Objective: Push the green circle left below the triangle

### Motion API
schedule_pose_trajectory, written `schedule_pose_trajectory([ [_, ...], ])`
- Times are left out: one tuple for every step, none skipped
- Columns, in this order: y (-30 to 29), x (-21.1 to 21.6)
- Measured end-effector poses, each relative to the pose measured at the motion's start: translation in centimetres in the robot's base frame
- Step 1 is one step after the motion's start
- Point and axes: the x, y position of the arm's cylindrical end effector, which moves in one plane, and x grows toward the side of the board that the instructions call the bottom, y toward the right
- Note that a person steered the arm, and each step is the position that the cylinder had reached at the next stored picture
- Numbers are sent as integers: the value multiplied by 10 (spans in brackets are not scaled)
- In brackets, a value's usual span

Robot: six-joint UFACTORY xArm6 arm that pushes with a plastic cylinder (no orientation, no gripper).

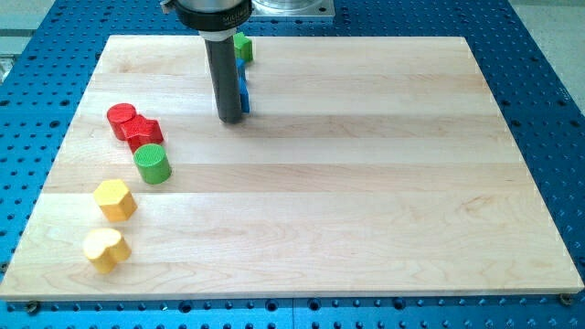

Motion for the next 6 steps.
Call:
schedule_pose_trajectory([
  [-5,19],
  [-12,89],
  [-38,148],
  [-93,179],
  [-111,178],
  [-113,153],
])
